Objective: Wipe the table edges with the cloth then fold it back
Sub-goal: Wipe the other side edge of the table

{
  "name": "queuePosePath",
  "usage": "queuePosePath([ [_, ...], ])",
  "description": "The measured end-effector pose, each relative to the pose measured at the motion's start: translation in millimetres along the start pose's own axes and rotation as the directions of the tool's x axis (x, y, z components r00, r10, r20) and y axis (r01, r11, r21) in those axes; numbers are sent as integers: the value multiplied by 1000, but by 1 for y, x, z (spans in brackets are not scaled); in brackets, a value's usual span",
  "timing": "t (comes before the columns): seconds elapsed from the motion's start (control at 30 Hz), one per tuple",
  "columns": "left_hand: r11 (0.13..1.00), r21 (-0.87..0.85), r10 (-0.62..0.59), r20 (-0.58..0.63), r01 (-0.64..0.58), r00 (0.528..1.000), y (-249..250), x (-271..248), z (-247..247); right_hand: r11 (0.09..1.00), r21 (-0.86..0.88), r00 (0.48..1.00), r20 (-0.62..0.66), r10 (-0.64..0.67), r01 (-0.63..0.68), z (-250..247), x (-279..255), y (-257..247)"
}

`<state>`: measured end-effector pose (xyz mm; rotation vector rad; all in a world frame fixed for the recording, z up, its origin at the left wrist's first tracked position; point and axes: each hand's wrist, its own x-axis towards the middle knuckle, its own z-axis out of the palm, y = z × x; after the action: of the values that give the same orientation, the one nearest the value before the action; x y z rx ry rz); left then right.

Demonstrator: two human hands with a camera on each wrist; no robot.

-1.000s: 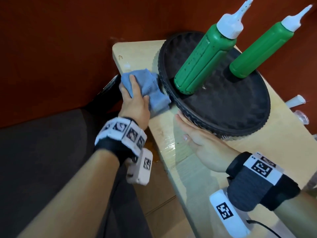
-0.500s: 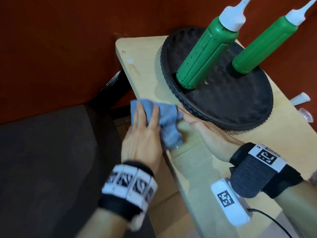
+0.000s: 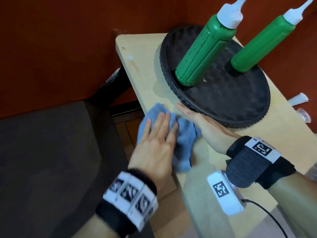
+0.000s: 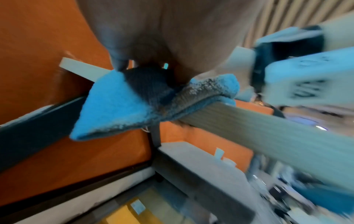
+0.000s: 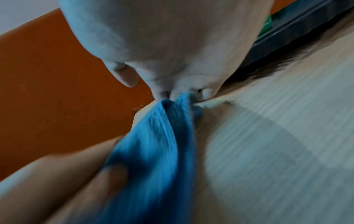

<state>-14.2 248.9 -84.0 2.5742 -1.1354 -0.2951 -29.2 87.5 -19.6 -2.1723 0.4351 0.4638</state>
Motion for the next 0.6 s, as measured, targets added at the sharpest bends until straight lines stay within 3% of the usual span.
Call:
queuePosePath([
  [0.1, 981, -21, 196, 41, -195, 980, 15, -39, 12, 1000, -6, 1000, 8, 11, -11, -3, -1, -2],
  [0.17, 964, 2, 266, 41, -266, 963, 3, -35, 13, 1000, -20, 1000, 1, -2, 2, -3, 0, -3],
  [0.37, 991, -94, 83, -86, -91, 993, -31, 22, -1, 999, -32, 1000, -26, -13, 13, 1, 0, 0],
  [0.53, 941, -117, 318, -25, -319, 948, -5, -32, 15, 998, -51, 999, -32, -28, 26, 1, 3, 4],
  [0.6, 924, -152, 348, -42, -351, 936, -11, -36, 15, 998, -39, 999, -16, -45, 44, 1, 3, 6],
])
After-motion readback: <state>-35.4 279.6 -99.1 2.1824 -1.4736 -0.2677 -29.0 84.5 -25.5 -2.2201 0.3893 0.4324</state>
